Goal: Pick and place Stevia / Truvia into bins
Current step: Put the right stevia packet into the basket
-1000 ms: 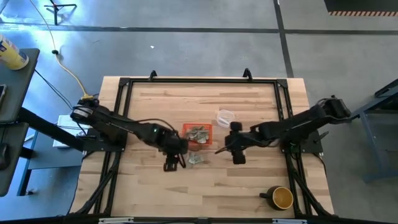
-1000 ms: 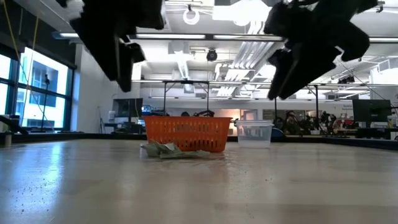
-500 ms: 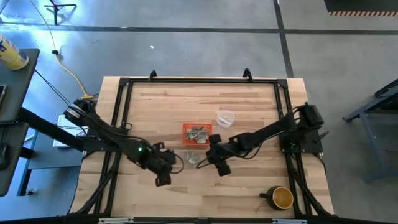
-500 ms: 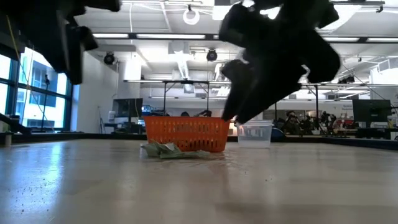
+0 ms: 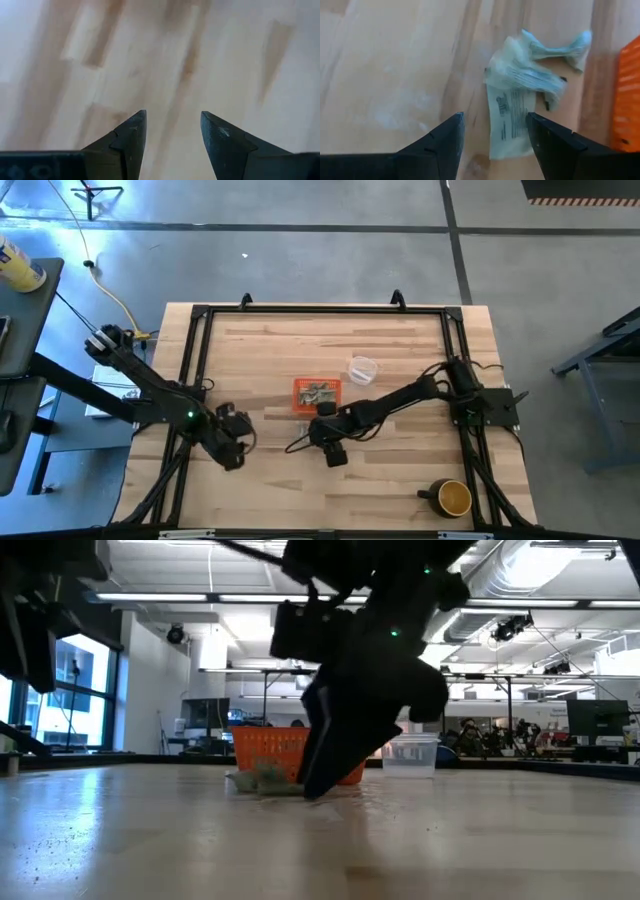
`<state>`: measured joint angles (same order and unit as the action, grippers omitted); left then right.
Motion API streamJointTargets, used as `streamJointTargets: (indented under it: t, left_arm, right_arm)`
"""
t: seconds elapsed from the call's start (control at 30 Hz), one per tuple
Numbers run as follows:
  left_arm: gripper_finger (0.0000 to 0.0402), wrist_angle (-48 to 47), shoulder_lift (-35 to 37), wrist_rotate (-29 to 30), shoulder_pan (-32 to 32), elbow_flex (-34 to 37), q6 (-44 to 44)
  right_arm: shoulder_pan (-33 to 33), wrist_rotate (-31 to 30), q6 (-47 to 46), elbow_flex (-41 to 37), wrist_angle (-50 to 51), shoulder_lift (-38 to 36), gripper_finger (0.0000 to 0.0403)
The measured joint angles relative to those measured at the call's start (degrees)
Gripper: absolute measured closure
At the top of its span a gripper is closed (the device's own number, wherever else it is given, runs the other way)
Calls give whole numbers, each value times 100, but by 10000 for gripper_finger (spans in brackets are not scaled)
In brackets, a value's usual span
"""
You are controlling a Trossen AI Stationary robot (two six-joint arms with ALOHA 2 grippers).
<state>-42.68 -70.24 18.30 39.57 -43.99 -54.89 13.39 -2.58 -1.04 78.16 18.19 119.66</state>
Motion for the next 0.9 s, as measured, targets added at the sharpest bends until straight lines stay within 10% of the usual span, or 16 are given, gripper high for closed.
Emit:
streamJointTargets:
  t: [0.3,0.7,0.9]
  left_arm:
    - [179,-257,673,98,-17,470,237]
    - [179,-228,938,275,-17,601,208]
    - [179,-139,940,493,-17,597,127]
  right_arm:
    - [-147,-74,-801,187,308,216,216]
    - [-212,-645,-757,173,688,113,391]
    - [-8,-817,-673,129,1109,-246,389]
